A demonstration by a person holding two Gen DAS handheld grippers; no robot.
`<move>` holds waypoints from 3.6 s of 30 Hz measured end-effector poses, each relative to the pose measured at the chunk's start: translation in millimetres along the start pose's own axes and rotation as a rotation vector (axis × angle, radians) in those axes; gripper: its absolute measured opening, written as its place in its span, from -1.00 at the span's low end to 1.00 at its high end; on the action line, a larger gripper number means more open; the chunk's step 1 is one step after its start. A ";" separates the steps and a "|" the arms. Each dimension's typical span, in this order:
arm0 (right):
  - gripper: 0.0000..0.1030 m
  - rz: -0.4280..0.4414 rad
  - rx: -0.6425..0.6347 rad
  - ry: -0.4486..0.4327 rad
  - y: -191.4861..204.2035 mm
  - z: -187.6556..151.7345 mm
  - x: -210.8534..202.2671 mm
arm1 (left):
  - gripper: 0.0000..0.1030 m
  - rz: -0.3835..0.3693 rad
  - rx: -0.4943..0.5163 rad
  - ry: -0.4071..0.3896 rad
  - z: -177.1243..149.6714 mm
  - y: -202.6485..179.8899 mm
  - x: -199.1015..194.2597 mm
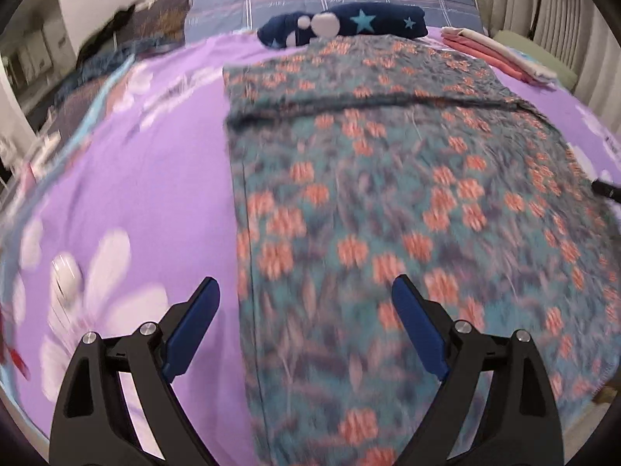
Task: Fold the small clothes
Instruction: 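Move both tools along the narrowed shirt to its end edge, then grasp the shirt's end edge with both tools and lift it, then carry the lifted end over onto the shirt body with both tools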
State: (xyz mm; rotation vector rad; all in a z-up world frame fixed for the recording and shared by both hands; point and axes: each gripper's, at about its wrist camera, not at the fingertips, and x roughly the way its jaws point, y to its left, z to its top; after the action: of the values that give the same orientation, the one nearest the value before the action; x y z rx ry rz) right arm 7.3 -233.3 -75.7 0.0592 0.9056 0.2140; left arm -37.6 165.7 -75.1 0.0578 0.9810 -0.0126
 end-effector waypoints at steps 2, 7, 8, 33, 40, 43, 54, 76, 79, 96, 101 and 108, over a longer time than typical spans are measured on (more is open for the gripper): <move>-0.35 0.000 -0.010 0.005 -0.1 -15.4 -6.0 | 0.76 -0.013 -0.026 0.015 -11.0 4.4 -1.3; -0.35 0.030 -0.014 0.028 -4.6 -45.1 -28.3 | 0.76 -0.077 -0.094 0.035 -34.2 19.9 -13.1; -0.35 0.042 -0.009 0.036 -5.8 -49.0 -31.8 | 0.76 -0.102 -0.083 0.041 -39.5 20.3 -16.9; -0.34 0.357 0.090 0.151 -16.4 -83.1 -57.3 | -0.17 -0.502 -0.147 0.114 -75.4 41.2 -38.4; -0.37 0.371 0.116 0.171 -19.7 -84.2 -55.4 | -0.37 -0.600 -0.287 0.098 -77.2 62.6 -20.2; -0.34 0.377 0.108 0.173 -15.7 -81.6 -52.5 | -0.30 -0.633 -0.284 0.073 -69.4 57.7 -14.2; -0.31 0.412 0.145 0.168 -16.5 -84.8 -50.7 | -0.01 -0.602 -0.097 0.095 -73.6 35.0 -34.3; -0.92 0.575 0.203 -0.072 -12.1 -18.2 -66.6 | -0.96 -0.670 -0.034 -0.277 5.2 22.2 -81.3; -0.93 0.667 0.212 -0.184 -14.2 2.9 -92.9 | -0.96 -0.675 -0.034 -0.364 17.7 24.6 -106.3; -0.92 0.628 0.210 -0.382 -45.5 6.3 -152.6 | -0.92 -0.647 -0.215 -0.339 13.6 47.1 -117.5; -0.92 0.578 0.281 -0.280 -50.3 14.6 -100.2 | -0.92 -0.625 -0.259 -0.258 21.8 49.5 -82.2; -0.92 0.549 0.268 -0.250 -51.0 39.3 -73.2 | -0.92 -0.615 -0.270 -0.270 49.5 63.8 -71.0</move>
State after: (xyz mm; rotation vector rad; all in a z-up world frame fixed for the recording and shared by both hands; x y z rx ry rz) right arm 2.6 -296.9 -1.9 0.5757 0.6476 0.5803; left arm -33.7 225.6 14.1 -0.4845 0.6923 -0.4413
